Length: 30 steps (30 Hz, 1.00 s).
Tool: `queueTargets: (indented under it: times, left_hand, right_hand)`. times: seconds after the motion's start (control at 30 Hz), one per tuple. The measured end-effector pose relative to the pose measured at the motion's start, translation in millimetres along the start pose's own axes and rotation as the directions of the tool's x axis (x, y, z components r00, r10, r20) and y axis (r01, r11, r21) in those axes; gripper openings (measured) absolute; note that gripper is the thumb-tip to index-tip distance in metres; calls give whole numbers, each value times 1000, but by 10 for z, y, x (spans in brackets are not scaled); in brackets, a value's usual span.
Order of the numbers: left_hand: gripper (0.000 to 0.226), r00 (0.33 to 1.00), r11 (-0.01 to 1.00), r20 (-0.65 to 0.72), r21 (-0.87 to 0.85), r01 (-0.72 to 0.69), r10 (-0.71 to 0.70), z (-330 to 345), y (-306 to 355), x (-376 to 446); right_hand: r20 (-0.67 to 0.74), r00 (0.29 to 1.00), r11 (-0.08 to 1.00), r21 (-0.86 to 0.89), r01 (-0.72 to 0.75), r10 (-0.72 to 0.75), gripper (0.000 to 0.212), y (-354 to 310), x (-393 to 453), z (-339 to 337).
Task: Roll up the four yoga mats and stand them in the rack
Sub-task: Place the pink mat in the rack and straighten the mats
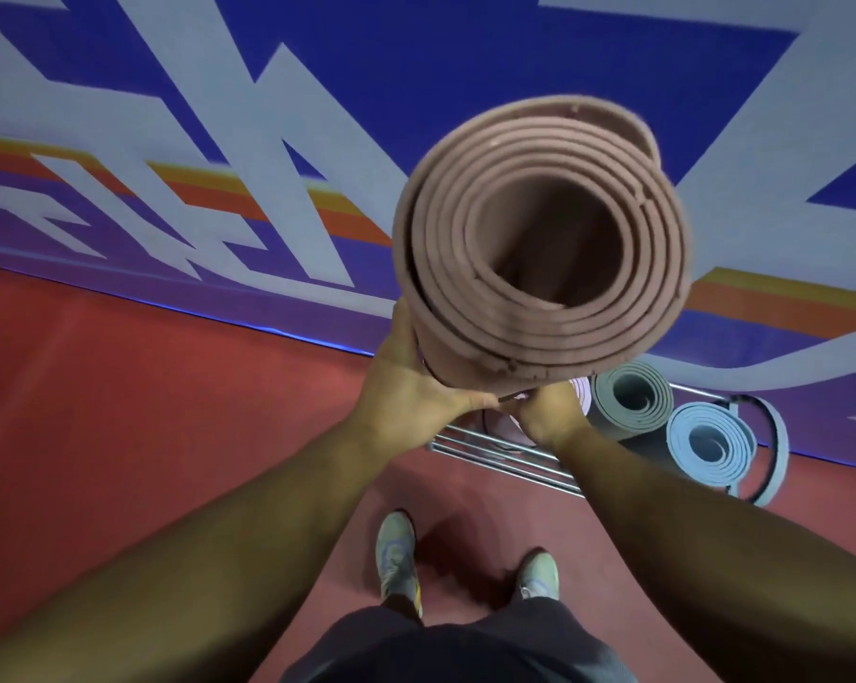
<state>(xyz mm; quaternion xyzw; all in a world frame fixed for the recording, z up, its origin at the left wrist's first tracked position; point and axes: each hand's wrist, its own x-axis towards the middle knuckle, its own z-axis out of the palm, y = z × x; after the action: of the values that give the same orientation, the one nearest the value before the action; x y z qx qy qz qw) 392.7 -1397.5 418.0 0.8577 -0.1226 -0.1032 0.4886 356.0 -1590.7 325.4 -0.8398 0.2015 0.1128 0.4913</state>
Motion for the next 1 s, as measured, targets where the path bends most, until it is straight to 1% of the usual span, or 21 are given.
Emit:
queueTargets:
  times: [0.07,0.1,0.17,0.23,0.3,0.4,0.47,0.5,0.53,0.6,0.63,0.67,0.73,0.77,0.83,0.87,0.9,0.97,1.0]
  left_hand:
    - [99,999,998,-6,-35,46,-47,-33,108,48]
    - [105,999,998,-12,-53,37,-38,-53,168,107]
    - [113,1000,999,-17,-44,8,-9,-99,266,245]
    - [117,1000,999,-7,-31,-10,10,-142,302,374]
    - [121,1000,999,11,-50,12,-11,-164,282,436]
    - [121,999,993,-9,-106,46,-48,-134,151,425]
    - [116,998,993,-3,-102,67,-68,-75,9,384]
    - [115,996,991,15,-92,92,-91,-34,-88,341]
    - [113,992,990,45,-73,123,-120,12,-206,293]
    - [104,975,983,125,1,183,-181,101,-478,204]
    - [97,961,976,174,44,212,-216,140,-591,160]
    - [93,944,969,219,64,238,-246,176,-703,129]
    - [94,925,961,262,64,269,-277,227,-808,89]
    - [93,924,959,260,53,277,-281,238,-780,79]
    - [93,947,969,221,-21,245,-235,237,-642,58]
    - [96,960,975,197,-65,214,-198,215,-520,57]
    - [97,972,981,184,-102,168,-147,181,-372,75]
    - [90,987,972,160,-229,55,-18,98,-101,146]
    - [83,991,951,132,-309,29,12,60,38,178]
  right_hand:
    - [36,998,999,22,-43,43,55,28,61,-7]
    - [40,998,999,9,-49,49,58,20,89,-26]
    - [17,999,1000,2,-29,29,66,11,117,-89]
    - [-3,1000,999,50,-4,4,73,-69,73,-172]
    - [-1,1000,996,87,14,-14,76,-97,50,-219]
    - [26,999,994,109,26,-29,81,-85,16,-217]
    - [76,997,995,102,9,-16,85,-80,39,-192]
    - [116,993,997,73,-7,-1,85,-94,41,-171]
    - [153,988,999,18,-30,27,80,-104,41,-136]
    - [217,972,983,-173,-54,92,57,-56,30,-51]
    - [236,967,975,-219,-43,95,50,8,11,-19]
    - [247,965,975,-219,-32,87,47,104,17,12]
    - [243,966,985,-164,-45,84,34,229,4,30]
    - [216,972,986,-156,-59,92,30,261,-6,29]
    - [114,986,987,-117,-110,123,32,203,-59,6]
    - [52,989,990,-25,-140,141,35,155,-87,-6]
    - [-1,988,982,114,-154,155,37,72,-124,-44]
    - [-87,976,914,376,-154,200,38,-107,-165,-162]
    - [-101,968,861,485,-155,231,34,-216,-180,-232]
